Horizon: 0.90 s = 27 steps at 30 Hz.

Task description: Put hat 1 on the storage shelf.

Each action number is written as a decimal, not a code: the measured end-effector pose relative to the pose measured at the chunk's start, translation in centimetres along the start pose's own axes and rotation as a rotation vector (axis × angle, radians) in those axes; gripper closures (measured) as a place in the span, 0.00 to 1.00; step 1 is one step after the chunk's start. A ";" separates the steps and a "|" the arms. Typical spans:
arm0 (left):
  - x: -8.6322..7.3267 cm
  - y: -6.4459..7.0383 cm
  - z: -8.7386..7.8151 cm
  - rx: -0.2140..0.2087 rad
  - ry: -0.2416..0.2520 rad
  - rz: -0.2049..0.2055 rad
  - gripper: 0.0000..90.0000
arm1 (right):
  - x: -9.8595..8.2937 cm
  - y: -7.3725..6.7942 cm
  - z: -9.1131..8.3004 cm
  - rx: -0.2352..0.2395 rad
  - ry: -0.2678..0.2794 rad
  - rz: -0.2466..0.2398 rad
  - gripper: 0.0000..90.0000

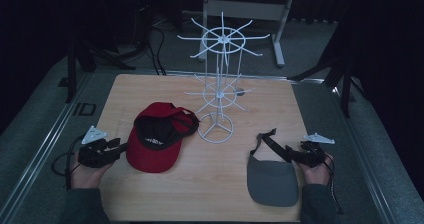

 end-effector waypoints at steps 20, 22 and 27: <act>-0.7 1.9 0.6 -0.060 -0.105 0.032 0.89 | 0.0 0.0 0.0 0.001 0.000 -0.001 0.33; -0.7 2.5 0.6 -0.085 -0.115 0.051 0.89 | 0.0 0.0 0.0 0.001 0.000 -0.001 0.33; -0.5 4.7 1.0 -0.181 -0.144 0.086 0.89 | 0.0 0.0 0.0 0.001 0.000 -0.002 0.33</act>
Point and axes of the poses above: each handheld gripper's, and its own axes: z roughly forward along the jaws, x roughly out of its top, y roughly to its right, the point moved 6 cm from there along z, roughly forward along the jaws, and after that the axes turned 9 degrees about x, right-handed, at the moved point
